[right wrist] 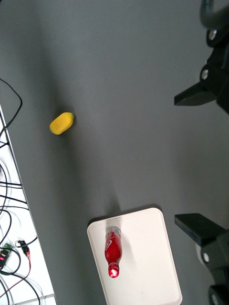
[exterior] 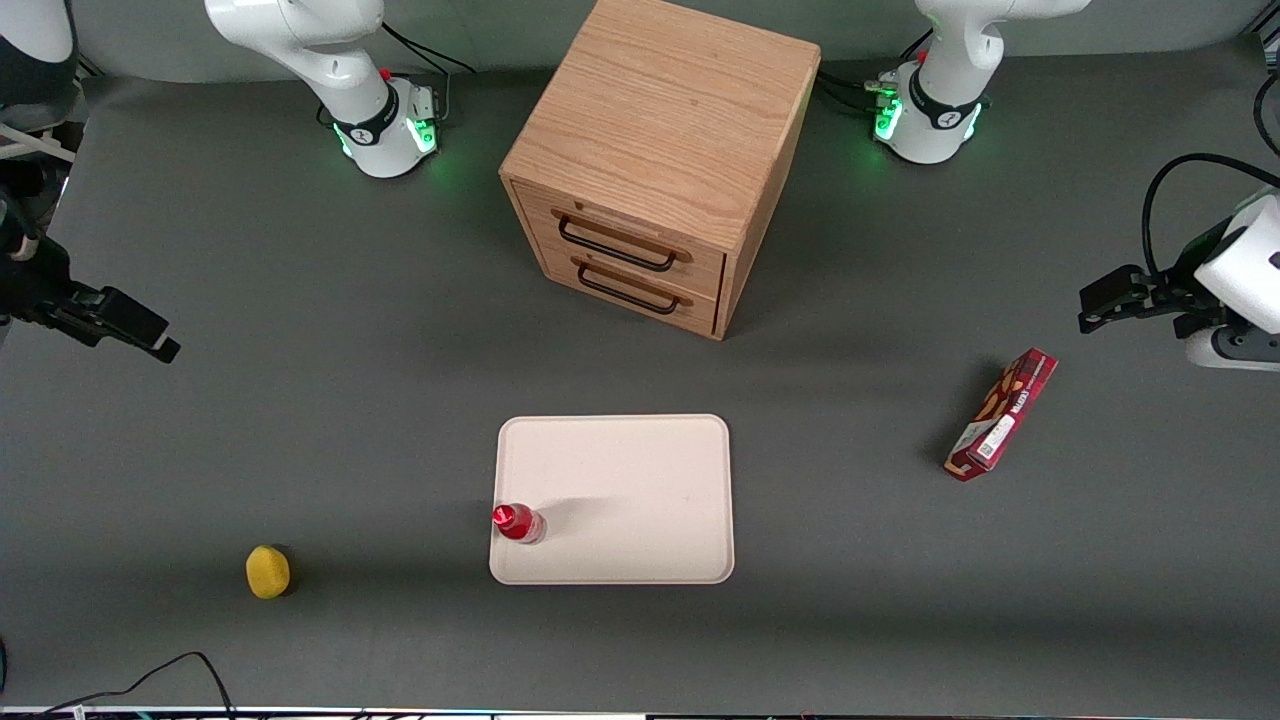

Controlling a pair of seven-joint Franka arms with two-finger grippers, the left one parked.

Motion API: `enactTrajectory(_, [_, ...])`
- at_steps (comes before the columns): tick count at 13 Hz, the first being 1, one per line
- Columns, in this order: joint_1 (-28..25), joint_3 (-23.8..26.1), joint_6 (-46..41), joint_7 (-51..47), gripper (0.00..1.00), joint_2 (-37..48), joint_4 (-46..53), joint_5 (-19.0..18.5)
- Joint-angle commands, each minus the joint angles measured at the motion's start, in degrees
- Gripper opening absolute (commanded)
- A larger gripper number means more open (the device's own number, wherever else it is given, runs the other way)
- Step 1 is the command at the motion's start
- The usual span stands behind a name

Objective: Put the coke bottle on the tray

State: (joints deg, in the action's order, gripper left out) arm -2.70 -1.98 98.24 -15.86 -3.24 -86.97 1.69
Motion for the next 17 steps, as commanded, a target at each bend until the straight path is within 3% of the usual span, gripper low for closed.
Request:
enactTrajectory(1, [0.4, 0.2, -1.4, 1.7, 1.00, -2.3, 3.0, -0.3])
enactTrajectory(4, [0.3, 0.1, -1.4, 6.3, 1.00, -2.3, 3.1, 0.2])
enactTrajectory(17, [0.4, 0.2, -1.5, 6.3, 1.00, -3.1, 2.9, -0.2])
